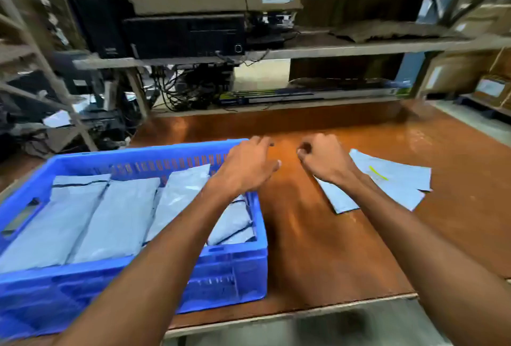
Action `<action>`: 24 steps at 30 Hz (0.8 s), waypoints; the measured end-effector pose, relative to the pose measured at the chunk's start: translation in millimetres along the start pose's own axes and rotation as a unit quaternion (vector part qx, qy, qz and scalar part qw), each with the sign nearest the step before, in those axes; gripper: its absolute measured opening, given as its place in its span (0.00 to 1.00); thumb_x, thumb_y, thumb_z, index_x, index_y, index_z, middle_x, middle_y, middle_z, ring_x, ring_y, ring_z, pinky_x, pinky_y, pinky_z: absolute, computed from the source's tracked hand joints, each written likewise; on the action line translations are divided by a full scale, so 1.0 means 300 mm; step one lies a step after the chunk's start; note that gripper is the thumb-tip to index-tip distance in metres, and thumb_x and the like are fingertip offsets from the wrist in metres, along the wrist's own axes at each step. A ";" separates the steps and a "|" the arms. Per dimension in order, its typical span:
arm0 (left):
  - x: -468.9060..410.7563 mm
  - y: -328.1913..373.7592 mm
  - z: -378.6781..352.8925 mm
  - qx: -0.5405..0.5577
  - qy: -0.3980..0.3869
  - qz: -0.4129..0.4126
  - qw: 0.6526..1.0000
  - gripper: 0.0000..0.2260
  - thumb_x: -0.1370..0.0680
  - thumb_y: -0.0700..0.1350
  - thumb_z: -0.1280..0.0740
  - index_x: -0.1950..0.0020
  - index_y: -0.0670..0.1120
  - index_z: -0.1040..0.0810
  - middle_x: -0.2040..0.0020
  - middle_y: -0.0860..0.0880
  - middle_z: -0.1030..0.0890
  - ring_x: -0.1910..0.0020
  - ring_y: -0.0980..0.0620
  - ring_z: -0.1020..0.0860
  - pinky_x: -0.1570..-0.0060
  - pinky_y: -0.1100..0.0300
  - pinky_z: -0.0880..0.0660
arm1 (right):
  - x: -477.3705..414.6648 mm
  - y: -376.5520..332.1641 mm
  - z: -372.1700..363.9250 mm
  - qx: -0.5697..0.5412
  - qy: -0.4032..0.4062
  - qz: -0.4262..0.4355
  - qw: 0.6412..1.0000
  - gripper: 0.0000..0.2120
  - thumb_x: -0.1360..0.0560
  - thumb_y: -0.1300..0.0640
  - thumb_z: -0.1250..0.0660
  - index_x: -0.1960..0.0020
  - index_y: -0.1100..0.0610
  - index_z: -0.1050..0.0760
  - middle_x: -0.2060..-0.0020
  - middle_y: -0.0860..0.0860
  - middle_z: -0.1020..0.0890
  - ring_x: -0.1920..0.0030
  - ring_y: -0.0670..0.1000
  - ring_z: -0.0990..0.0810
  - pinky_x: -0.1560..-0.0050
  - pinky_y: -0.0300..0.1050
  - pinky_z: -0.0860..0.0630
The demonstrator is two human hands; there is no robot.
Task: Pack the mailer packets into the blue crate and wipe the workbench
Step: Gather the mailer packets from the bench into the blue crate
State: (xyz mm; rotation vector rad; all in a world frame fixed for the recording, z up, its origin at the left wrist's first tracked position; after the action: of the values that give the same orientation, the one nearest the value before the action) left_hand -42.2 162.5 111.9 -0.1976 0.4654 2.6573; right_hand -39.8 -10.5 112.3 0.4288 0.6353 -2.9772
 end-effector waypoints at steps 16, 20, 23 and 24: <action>-0.212 0.505 -0.859 0.003 -0.203 0.040 0.978 0.35 0.21 0.64 0.43 0.19 0.52 0.51 0.19 0.52 0.54 0.20 0.46 0.55 0.24 0.41 0.50 | 0.236 1.073 -0.162 0.152 -0.182 -0.173 0.956 0.32 0.22 0.36 0.47 0.22 0.45 0.47 0.22 0.51 0.44 0.24 0.58 0.43 0.27 0.60 0.42; -0.228 0.505 -0.929 -0.046 -0.251 0.032 0.966 0.36 0.21 0.68 0.50 0.19 0.54 0.58 0.20 0.55 0.61 0.21 0.48 0.62 0.25 0.37 0.56 | 0.264 1.099 -0.218 0.165 -0.214 -0.168 0.948 0.30 0.20 0.34 0.55 0.22 0.44 0.48 0.22 0.49 0.43 0.25 0.57 0.41 0.29 0.60 0.41; -0.219 0.478 -0.930 -0.051 -0.250 0.035 0.966 0.35 0.21 0.69 0.52 0.19 0.54 0.55 0.19 0.56 0.57 0.21 0.49 0.61 0.26 0.37 0.57 | 0.270 1.039 -0.197 0.222 -0.155 -0.099 0.958 0.22 0.18 0.43 0.51 0.25 0.47 0.38 0.28 0.50 0.31 0.32 0.57 0.31 0.36 0.56 0.35; -0.212 0.467 -0.920 -0.048 -0.245 0.036 0.968 0.34 0.21 0.68 0.52 0.19 0.54 0.54 0.19 0.56 0.56 0.21 0.49 0.60 0.25 0.37 0.57 | 0.270 1.018 -0.184 0.224 -0.144 -0.090 0.960 0.20 0.18 0.47 0.48 0.28 0.49 0.34 0.31 0.50 0.27 0.34 0.56 0.29 0.38 0.54 0.33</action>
State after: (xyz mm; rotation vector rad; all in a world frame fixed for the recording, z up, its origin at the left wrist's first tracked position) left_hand -29.3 -79.0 -91.5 0.4479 0.1827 2.6704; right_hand -65.7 -267.2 -78.2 -0.0542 -0.0360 -3.2533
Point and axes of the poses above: each hand's wrist, its own x-axis away from the middle knuckle, its own z-axis out of the back of the hand, y = z × x, the point moved 5 cm from there along -x, towards the middle knuckle
